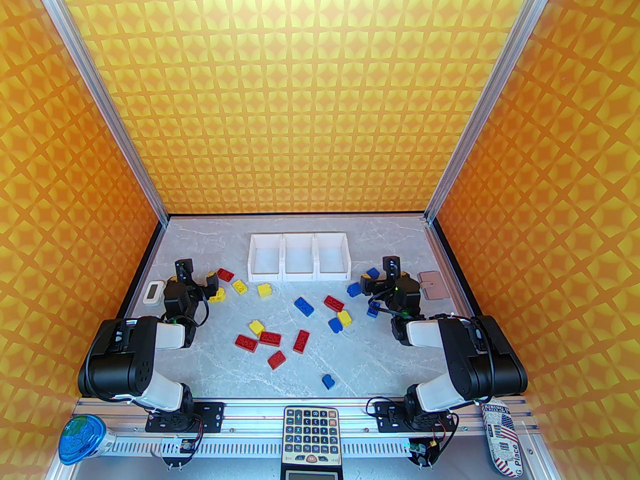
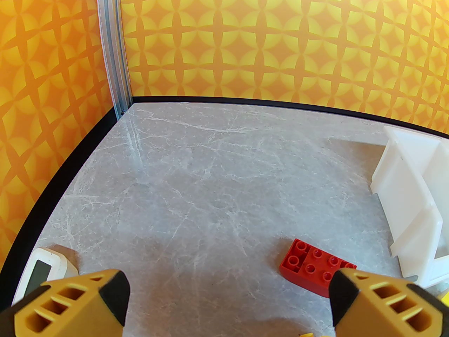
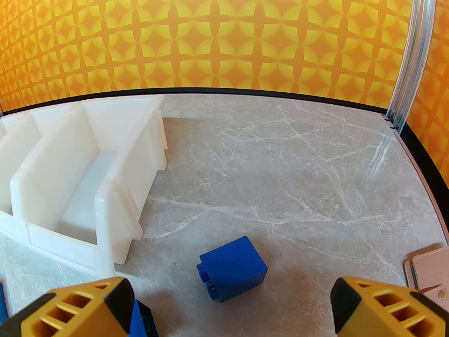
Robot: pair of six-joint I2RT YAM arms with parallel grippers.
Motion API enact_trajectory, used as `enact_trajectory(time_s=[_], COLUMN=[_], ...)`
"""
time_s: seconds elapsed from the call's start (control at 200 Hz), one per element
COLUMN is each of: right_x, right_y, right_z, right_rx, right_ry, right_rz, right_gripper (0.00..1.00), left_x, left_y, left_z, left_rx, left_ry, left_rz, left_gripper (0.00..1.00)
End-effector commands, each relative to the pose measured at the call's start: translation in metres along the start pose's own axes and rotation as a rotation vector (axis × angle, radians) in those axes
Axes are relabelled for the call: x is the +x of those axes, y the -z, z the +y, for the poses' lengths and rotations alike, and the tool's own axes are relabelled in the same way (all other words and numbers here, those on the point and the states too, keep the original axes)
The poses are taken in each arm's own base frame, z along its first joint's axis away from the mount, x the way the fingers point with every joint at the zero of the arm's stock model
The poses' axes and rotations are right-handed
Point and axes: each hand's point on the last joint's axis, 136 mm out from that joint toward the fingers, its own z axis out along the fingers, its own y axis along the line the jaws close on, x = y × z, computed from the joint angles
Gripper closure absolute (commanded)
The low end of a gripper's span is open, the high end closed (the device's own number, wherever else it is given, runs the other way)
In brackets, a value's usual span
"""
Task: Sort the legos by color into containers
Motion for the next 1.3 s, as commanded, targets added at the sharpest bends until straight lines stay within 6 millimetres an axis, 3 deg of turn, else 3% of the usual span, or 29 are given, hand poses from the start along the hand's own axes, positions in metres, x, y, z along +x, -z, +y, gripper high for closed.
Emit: enact_trajectory(time_s=[0.0,0.38,0.505,0.66,0.835,0.87,0.95,1.12,1.295], right_x=[-0.014,-0.020,-0.038,-0.065,-0.090,-0.094,-0.103,-0.108,-0.104], right_y=[0.000,0.002,0.018,0.039,0.055,0.059,0.067,0.094,0.116], right_z=[-0.002,-0.004,-0.019,-0.040,-0.048,-0.047,-0.028,-0.003,0.006], right_rx=[0.015,0.025,0.112,0.232,0.301,0.303,0.204,0.069,0.017], right_ry=[0.014,0.014,-0.019,-0.095,-0.215,-0.255,-0.278,-0.275,-0.262], right_rz=[-0.043,-0.043,-0.075,0.017,0.106,0.129,0.199,0.258,0.303], right_gripper=[0.02,0.02,0.02,0.01,0.02,0.02,0.04,0.03,0.04], left_x=[-0.003,-0.002,-0.020,-0.068,-0.129,-0.147,-0.162,-0.145,-0.120], left_y=[-0.003,-0.004,0.000,0.014,0.061,0.080,0.114,0.175,0.197], left_z=[-0.001,-0.006,-0.010,-0.024,-0.042,-0.048,-0.062,-0.062,-0.063], left_rx=[0.003,0.011,-0.043,-0.090,-0.056,-0.031,0.028,0.098,0.104], left_ry=[-0.011,-0.034,-0.091,-0.126,0.050,0.083,0.175,0.372,0.387], left_rz=[0.002,0.014,0.031,0.074,0.192,0.167,0.133,0.159,0.273], left_gripper=[0.01,0.01,0.01,0.01,0.01,0.01,0.01,0.01,0.01])
